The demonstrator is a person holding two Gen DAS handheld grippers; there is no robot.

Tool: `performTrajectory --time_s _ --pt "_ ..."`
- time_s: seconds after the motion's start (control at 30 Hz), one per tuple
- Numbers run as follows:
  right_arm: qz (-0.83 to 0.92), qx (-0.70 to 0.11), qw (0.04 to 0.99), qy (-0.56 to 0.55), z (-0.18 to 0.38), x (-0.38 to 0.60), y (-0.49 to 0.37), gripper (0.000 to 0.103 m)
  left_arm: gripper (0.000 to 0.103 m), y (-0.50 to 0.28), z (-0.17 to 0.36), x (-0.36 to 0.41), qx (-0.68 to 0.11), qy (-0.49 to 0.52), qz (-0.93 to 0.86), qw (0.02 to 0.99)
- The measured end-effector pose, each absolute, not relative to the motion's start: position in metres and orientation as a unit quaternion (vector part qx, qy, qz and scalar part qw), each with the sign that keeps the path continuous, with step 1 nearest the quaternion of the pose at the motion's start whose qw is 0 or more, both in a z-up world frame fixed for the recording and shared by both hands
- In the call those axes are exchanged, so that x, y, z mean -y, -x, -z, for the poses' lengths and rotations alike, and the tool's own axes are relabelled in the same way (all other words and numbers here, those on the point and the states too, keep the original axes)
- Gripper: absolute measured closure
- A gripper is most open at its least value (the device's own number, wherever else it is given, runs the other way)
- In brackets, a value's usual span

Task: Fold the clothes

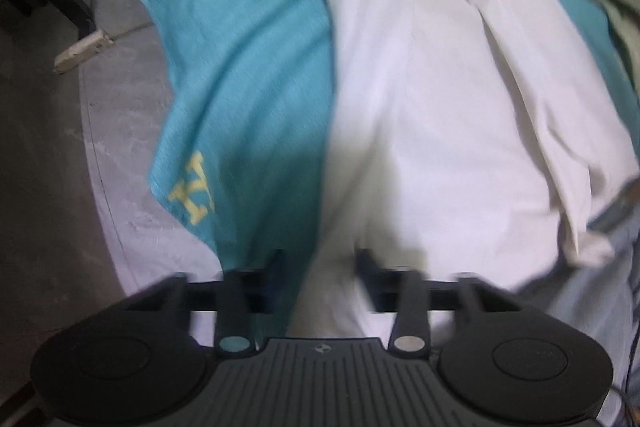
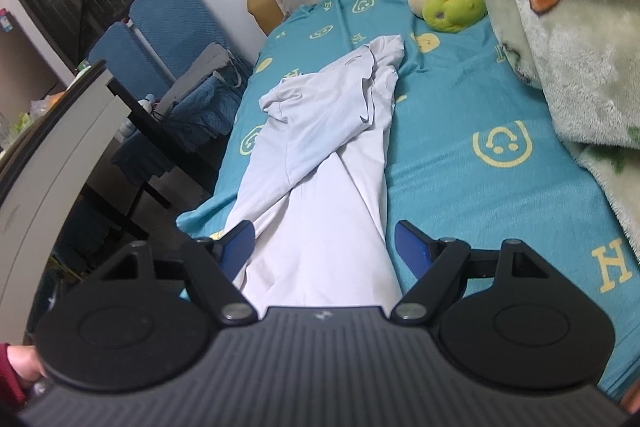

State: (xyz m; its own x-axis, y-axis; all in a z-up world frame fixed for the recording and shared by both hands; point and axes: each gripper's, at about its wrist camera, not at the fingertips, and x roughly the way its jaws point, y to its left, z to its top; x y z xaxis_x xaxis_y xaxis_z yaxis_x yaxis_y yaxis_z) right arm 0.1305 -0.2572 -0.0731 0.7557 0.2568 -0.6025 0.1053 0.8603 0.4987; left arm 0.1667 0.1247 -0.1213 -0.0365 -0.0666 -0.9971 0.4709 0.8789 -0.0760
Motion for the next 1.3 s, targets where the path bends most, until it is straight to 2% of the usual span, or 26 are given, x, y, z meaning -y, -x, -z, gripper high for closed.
performTrajectory --time_s 0.07,0.13,0.27,0.47,0.6,0.73,0.77,0.8,0.93,1.07,1.13,1.17,1.2,1.27,1.3 --pt "-0.042 -0.349 0.897 -0.268 0.074 0.259 -0.131 0.025 0.097 -0.16 0.111 -0.114 -0.686 -0.171 0.188 0.682" --pt "-0.043 -0.351 0.894 -0.276 0.076 0.261 -0.131 0.025 0.099 -0.151 0.096 -0.101 -0.675 -0.199 0.178 0.687" --pt "-0.04 -0.354 0.888 -0.29 0.08 0.268 -0.13 0.025 0.099 -0.134 0.052 -0.068 -0.661 -0.215 0.174 0.698" --pt "-0.031 -0.37 0.875 -0.311 0.093 0.276 -0.133 0.025 0.099 -0.113 -0.012 -0.009 -0.635 -0.186 0.194 0.725" --pt "-0.07 -0.393 0.836 -0.376 0.118 0.267 -0.147 0.022 0.1 -0.096 -0.007 0.013 -0.628 -0.173 0.192 0.734" --pt "-0.11 -0.413 0.791 -0.438 0.143 0.259 -0.161 0.023 0.1 -0.096 -0.003 -0.001 -0.634 -0.125 0.177 0.742" --pt "-0.119 -0.417 0.781 -0.449 0.148 0.256 -0.165 0.03 0.1 -0.098 -0.003 -0.01 -0.635 -0.106 0.174 0.746" --pt "-0.128 -0.422 0.781 -0.442 0.148 0.247 -0.169 0.033 0.1 -0.1 -0.007 -0.018 -0.635 -0.078 0.172 0.749" --pt "-0.117 -0.411 0.817 -0.388 0.133 0.232 -0.174 0.033 0.1 -0.107 -0.024 -0.042 -0.626 0.039 0.172 0.76" --pt "-0.067 -0.4 0.848 -0.34 0.121 0.243 -0.17 0.033 0.099 -0.1 -0.003 -0.023 -0.61 0.083 0.188 0.765" --pt "-0.041 -0.413 0.853 -0.316 0.123 0.25 -0.166 0.033 0.096 -0.093 0.025 -0.004 -0.626 0.057 0.196 0.752" --pt "-0.032 -0.421 0.852 -0.31 0.125 0.254 -0.163 0.032 0.092 -0.089 0.043 0.006 -0.64 0.034 0.198 0.742" --pt "-0.028 -0.43 0.847 -0.31 0.129 0.258 -0.159 0.032 0.083 -0.086 0.058 0.014 -0.654 0.007 0.204 0.729" --pt "-0.02 -0.445 0.84 -0.311 0.135 0.265 -0.149 0.032 0.078 -0.08 0.068 0.019 -0.657 -0.033 0.207 0.724" --pt "-0.016 -0.452 0.836 -0.311 0.137 0.268 -0.144 0.032 0.066 -0.078 0.066 0.017 -0.649 -0.04 0.207 0.731"
